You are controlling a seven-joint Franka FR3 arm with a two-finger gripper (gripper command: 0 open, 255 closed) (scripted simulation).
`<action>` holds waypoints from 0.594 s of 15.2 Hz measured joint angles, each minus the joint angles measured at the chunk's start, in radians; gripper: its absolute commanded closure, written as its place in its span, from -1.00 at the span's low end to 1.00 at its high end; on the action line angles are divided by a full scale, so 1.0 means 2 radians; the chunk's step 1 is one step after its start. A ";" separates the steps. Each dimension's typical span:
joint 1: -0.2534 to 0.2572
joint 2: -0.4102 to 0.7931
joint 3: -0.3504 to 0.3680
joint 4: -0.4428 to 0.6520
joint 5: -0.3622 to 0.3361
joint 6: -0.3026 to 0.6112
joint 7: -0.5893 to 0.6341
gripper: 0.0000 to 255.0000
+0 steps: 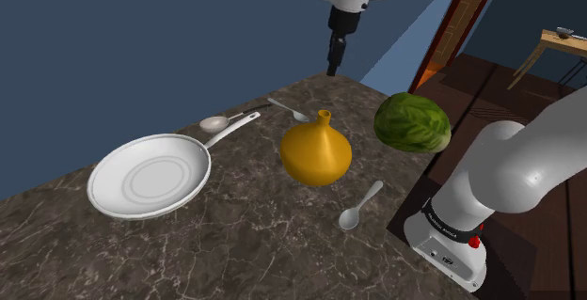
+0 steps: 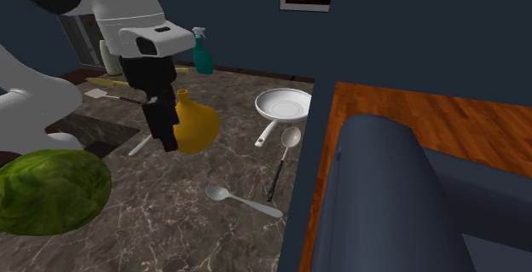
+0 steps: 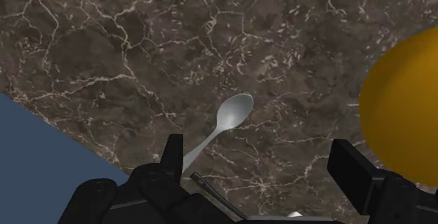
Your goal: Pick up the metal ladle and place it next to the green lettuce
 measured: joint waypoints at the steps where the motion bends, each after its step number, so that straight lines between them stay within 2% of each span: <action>1: 0.005 0.019 0.000 0.009 0.001 0.011 -0.015 -1.00; 9: 0.037 0.149 0.006 0.080 0.012 0.079 -0.138 -1.00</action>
